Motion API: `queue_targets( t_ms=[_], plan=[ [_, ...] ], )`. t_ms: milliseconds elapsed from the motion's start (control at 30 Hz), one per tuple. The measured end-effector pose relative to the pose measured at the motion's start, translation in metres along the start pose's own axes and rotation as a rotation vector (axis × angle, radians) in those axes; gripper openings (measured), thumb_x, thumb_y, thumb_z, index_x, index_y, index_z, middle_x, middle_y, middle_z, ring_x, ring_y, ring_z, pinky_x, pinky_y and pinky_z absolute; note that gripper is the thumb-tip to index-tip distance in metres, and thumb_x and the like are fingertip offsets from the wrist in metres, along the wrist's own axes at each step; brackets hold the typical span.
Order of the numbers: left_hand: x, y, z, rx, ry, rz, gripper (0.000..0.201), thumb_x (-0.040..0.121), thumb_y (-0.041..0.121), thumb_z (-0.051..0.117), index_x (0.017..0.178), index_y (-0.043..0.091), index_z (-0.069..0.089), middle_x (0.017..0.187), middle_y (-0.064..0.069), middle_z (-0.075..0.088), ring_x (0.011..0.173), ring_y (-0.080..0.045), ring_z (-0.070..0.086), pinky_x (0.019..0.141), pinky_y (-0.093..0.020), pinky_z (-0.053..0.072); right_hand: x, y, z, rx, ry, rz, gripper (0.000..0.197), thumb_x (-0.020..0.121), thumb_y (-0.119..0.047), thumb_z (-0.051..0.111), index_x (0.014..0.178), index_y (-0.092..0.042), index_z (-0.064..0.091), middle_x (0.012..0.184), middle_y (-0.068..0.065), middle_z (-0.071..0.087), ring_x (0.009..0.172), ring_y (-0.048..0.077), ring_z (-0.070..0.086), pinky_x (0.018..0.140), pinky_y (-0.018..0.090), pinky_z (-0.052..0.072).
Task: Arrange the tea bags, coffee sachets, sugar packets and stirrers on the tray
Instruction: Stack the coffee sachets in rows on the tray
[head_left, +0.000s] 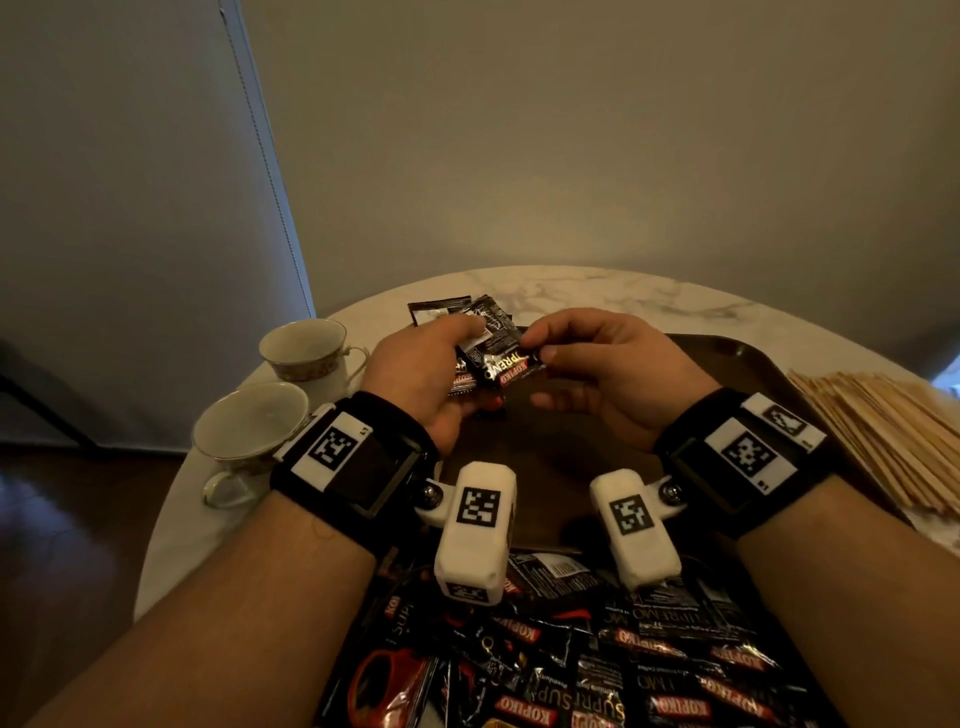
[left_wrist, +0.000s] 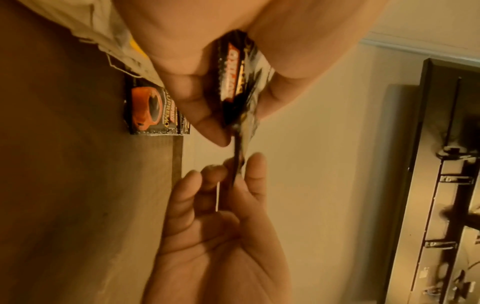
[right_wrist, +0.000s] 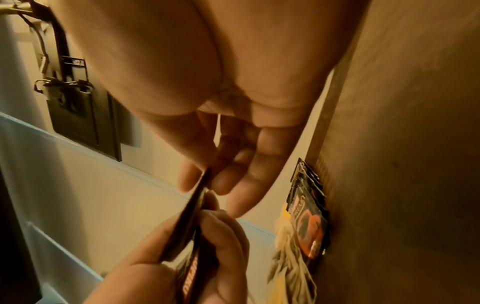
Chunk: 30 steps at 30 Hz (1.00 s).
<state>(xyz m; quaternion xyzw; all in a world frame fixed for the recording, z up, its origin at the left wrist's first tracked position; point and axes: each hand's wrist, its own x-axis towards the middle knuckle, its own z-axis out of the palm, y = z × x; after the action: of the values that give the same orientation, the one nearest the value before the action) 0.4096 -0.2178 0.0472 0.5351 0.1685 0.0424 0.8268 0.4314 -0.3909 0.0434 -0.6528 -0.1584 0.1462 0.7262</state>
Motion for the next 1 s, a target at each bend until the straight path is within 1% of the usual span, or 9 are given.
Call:
queue_targets(
  t_ms=[133,267,333,467,600,667,767,867,1000],
  plan=[
    [0.002,0.002,-0.001,-0.051,0.044,-0.003,0.013,0.096,0.004,0.063,0.109,0.006,0.066,0.108,-0.020,0.073,0.091,-0.034,0.074,0.054,-0.036,0.059,-0.004,-0.002,-0.001,-0.110,-0.058,-0.046,0.040,0.089,0.017,0.053,0.101,-0.014,0.077,0.099,0.005,0.075,0.085,0.015,0.070,0.068,0.031,0.062],
    [0.003,-0.001,-0.003,-0.038,-0.032,-0.032,0.026,0.095,0.003,0.060,0.112,0.016,0.075,0.111,-0.020,0.075,0.096,-0.036,0.075,0.074,-0.048,0.063,-0.002,0.004,0.001,-0.189,-0.003,-0.151,0.021,0.072,-0.011,0.083,0.091,-0.019,0.078,0.106,0.014,0.074,0.090,0.019,0.070,0.073,0.029,0.061],
    [0.002,0.000,-0.004,-0.018,-0.063,-0.043,0.022,0.095,0.008,0.063,0.113,0.014,0.074,0.112,-0.020,0.075,0.096,-0.031,0.071,0.068,-0.041,0.061,0.002,0.004,-0.001,-0.103,0.077,-0.170,0.018,0.067,-0.021,0.082,0.084,-0.020,0.078,0.101,0.004,0.076,0.093,0.018,0.071,0.071,0.027,0.062],
    [0.003,0.000,-0.006,0.029,-0.106,-0.018,0.031,0.084,0.027,0.082,0.109,0.009,0.075,0.092,-0.013,0.077,0.083,-0.023,0.063,0.061,-0.031,0.052,0.008,0.004,-0.009,0.073,0.161,-0.126,0.017,0.074,-0.023,0.080,0.086,-0.013,0.072,0.096,0.006,0.074,0.087,0.015,0.068,0.063,0.027,0.057],
    [0.000,-0.003,-0.005,0.111,-0.182,0.017,0.058,0.064,0.028,0.091,0.117,0.008,0.075,0.124,-0.022,0.070,0.103,-0.031,0.061,0.076,-0.039,0.050,0.010,0.007,-0.011,0.111,0.225,-0.058,0.008,0.086,-0.019,0.077,0.083,-0.015,0.071,0.083,0.001,0.070,0.071,0.011,0.060,0.057,0.026,0.053],
    [-0.002,-0.004,-0.005,0.168,-0.187,0.049,0.055,0.063,0.026,0.088,0.113,0.008,0.075,0.120,-0.022,0.072,0.101,-0.030,0.062,0.080,-0.040,0.054,0.011,0.008,-0.012,0.162,0.213,-0.031,0.005,0.090,-0.019,0.072,0.089,-0.015,0.072,0.085,0.002,0.072,0.072,0.012,0.062,0.057,0.024,0.053],
    [-0.002,-0.004,-0.007,0.260,-0.174,0.105,0.033,0.078,0.021,0.085,0.107,0.011,0.073,0.106,-0.016,0.075,0.095,-0.029,0.067,0.065,-0.026,0.061,0.010,0.006,-0.012,0.245,0.186,-0.032,0.011,0.098,-0.018,0.063,0.102,-0.012,0.072,0.092,0.006,0.074,0.075,0.013,0.068,0.057,0.022,0.053],
    [-0.001,-0.005,-0.007,0.289,-0.172,0.112,0.044,0.075,0.020,0.087,0.114,0.006,0.071,0.113,-0.017,0.075,0.113,-0.037,0.069,0.087,-0.045,0.063,0.008,0.005,-0.012,0.303,0.198,-0.041,0.016,0.096,-0.019,0.064,0.107,-0.010,0.071,0.092,0.007,0.075,0.075,0.015,0.070,0.061,0.023,0.054],
    [-0.004,-0.003,-0.007,0.316,-0.188,0.146,0.036,0.078,0.010,0.083,0.112,0.007,0.071,0.109,-0.015,0.077,0.106,-0.034,0.073,0.097,-0.060,0.056,0.009,0.002,-0.011,0.260,0.268,-0.032,0.011,0.090,-0.019,0.073,0.095,-0.010,0.071,0.078,0.003,0.073,0.064,0.011,0.066,0.058,0.023,0.056]
  ],
)
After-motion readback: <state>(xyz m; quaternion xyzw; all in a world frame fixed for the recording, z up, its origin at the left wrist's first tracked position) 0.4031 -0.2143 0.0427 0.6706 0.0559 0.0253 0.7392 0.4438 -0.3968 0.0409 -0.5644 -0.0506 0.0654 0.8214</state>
